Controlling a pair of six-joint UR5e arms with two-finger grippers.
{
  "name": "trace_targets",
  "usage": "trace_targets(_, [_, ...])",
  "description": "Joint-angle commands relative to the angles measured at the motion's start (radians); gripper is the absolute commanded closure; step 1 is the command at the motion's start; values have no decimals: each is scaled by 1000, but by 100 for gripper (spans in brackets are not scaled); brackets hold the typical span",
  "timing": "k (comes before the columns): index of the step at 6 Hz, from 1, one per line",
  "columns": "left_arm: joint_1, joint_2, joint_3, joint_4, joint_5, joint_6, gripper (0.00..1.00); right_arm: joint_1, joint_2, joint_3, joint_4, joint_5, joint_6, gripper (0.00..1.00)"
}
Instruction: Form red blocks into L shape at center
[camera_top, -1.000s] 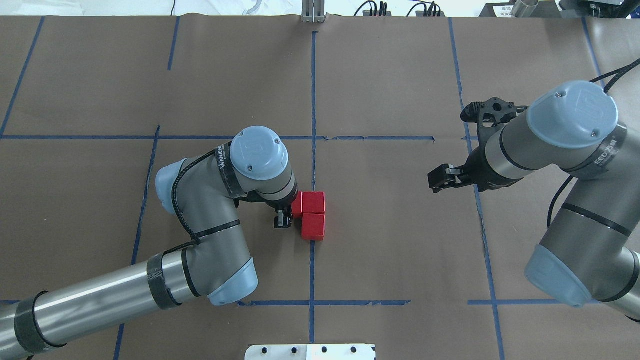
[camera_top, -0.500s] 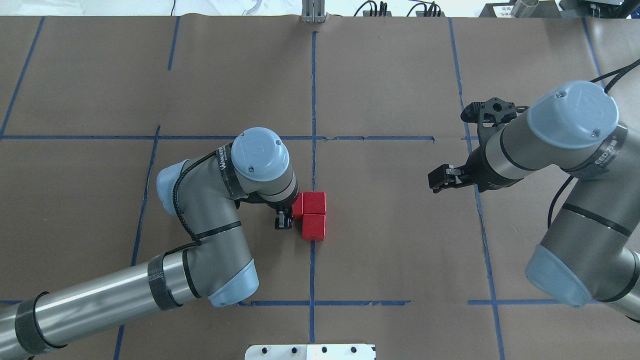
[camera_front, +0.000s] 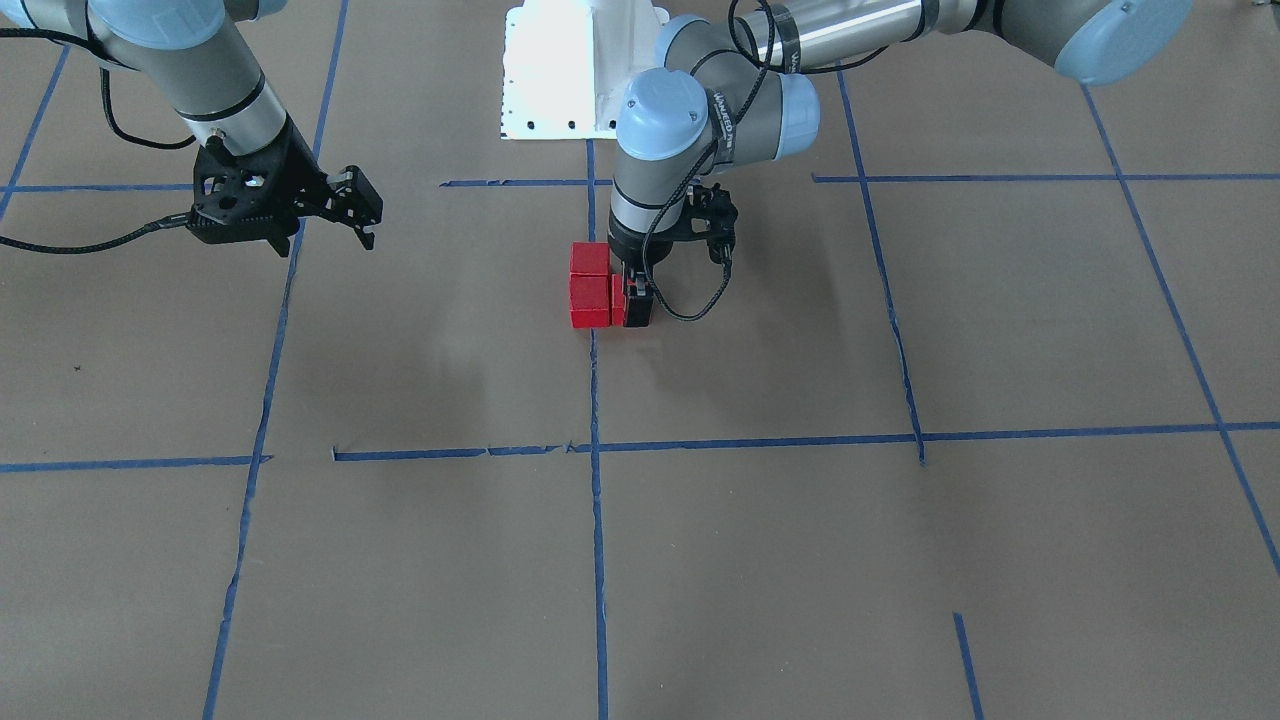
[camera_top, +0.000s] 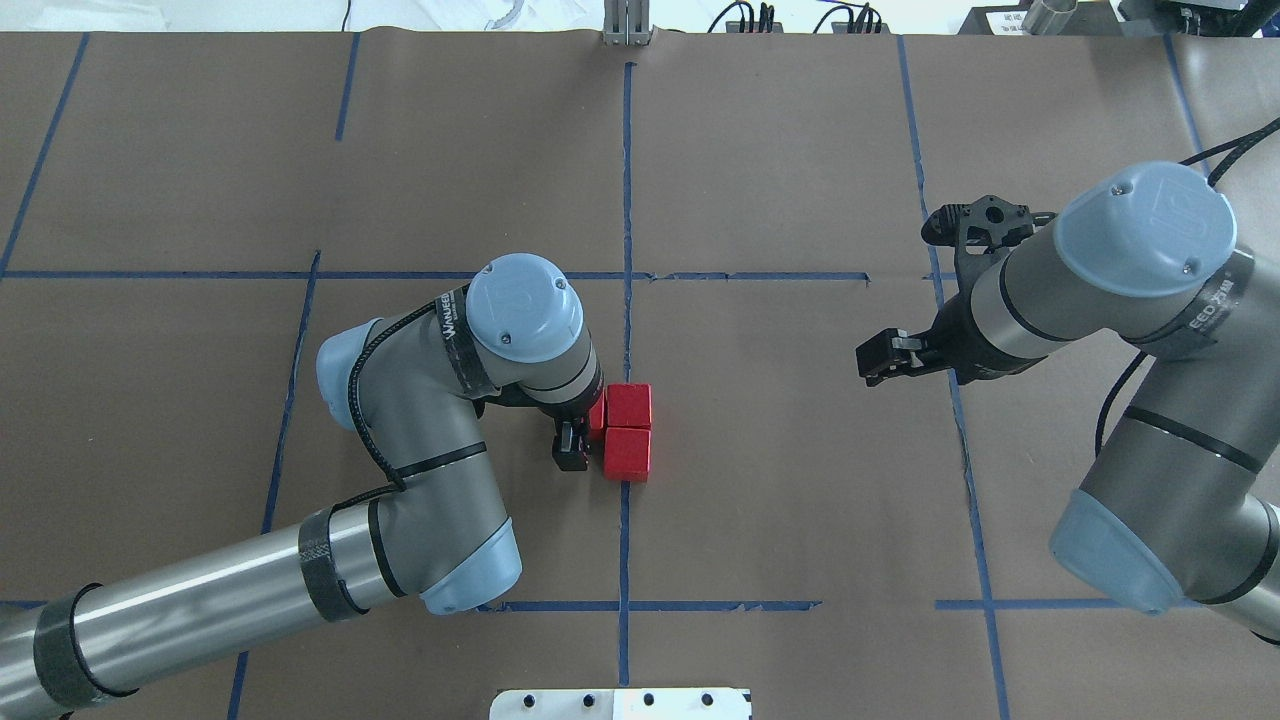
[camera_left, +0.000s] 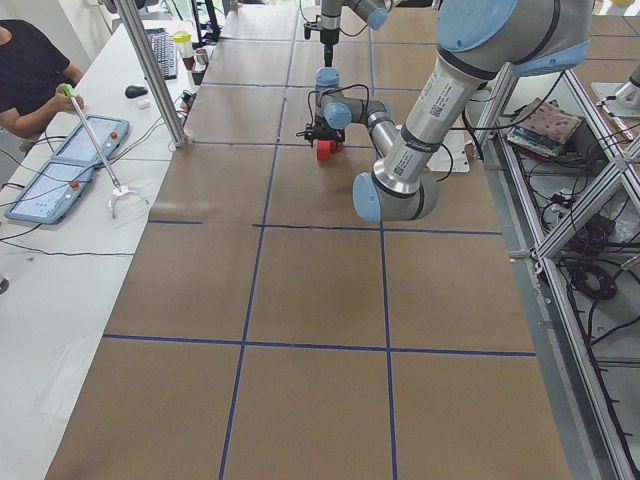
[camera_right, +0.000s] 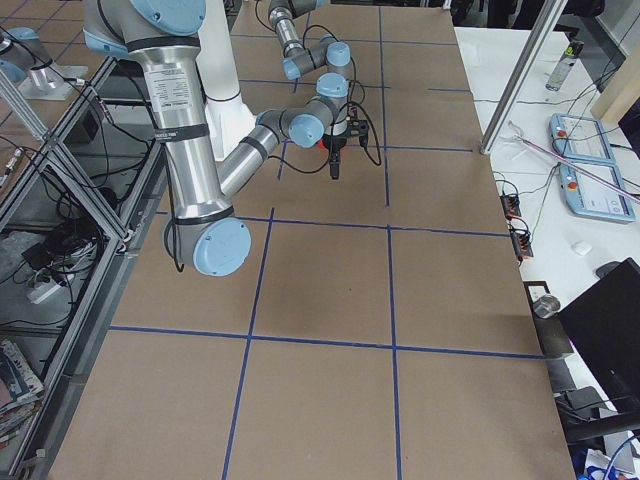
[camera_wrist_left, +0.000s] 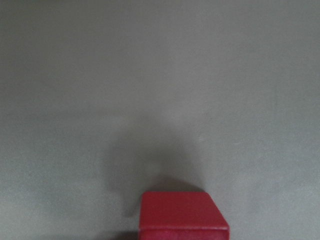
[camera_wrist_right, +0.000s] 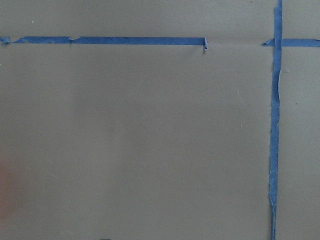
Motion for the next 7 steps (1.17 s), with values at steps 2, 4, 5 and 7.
trace_targets(2, [-39, 15, -120, 17, -23, 16, 0, 12, -2, 3, 0, 38, -7, 1])
trace_targets(4, [-120, 139, -262, 17, -89, 259, 0, 195, -53, -3, -2, 189, -157, 1])
trace_targets(5, [-177, 222, -319, 17, -150, 432, 0, 312, -92, -33, -3, 280, -271, 1])
trace_targets(7, [-255, 417, -428, 15, -173, 814, 0, 516, -178, -128, -8, 383, -555, 1])
